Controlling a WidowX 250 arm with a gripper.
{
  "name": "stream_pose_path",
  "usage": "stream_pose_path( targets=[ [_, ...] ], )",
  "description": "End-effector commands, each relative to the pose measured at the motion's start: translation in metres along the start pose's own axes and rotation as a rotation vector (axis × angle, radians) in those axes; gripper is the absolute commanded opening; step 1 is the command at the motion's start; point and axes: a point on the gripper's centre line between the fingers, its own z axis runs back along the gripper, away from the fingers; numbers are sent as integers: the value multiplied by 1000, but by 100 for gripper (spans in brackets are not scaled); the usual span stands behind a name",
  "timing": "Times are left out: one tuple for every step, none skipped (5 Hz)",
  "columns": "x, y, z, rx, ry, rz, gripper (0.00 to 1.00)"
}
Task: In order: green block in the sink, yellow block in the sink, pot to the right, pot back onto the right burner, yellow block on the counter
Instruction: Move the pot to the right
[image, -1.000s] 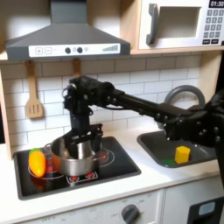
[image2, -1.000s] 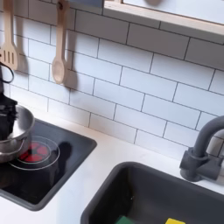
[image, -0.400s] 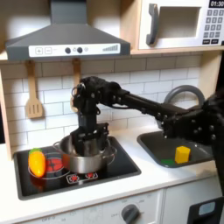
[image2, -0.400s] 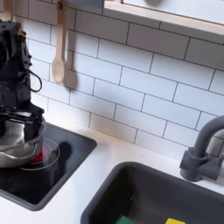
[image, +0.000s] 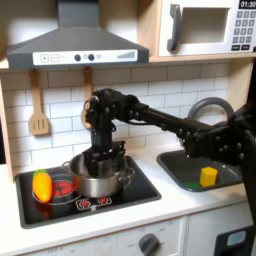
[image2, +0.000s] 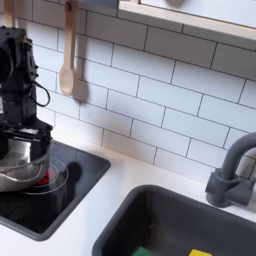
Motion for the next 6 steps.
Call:
stream_pose_path(
  targets=[
    [-11, -34, -9, -3, 20, -55, 100],
    [-16, -54, -7, -7, 12, -78, 100],
    [-17, -71, -3, -3, -3, -97, 100],
    [-19, -80, -5, -9, 1, -97, 100],
    [-22, -87, -5, -14, -1, -97, 100],
    [-24, -93, -5, -12, -2, -96, 100]
  ],
)
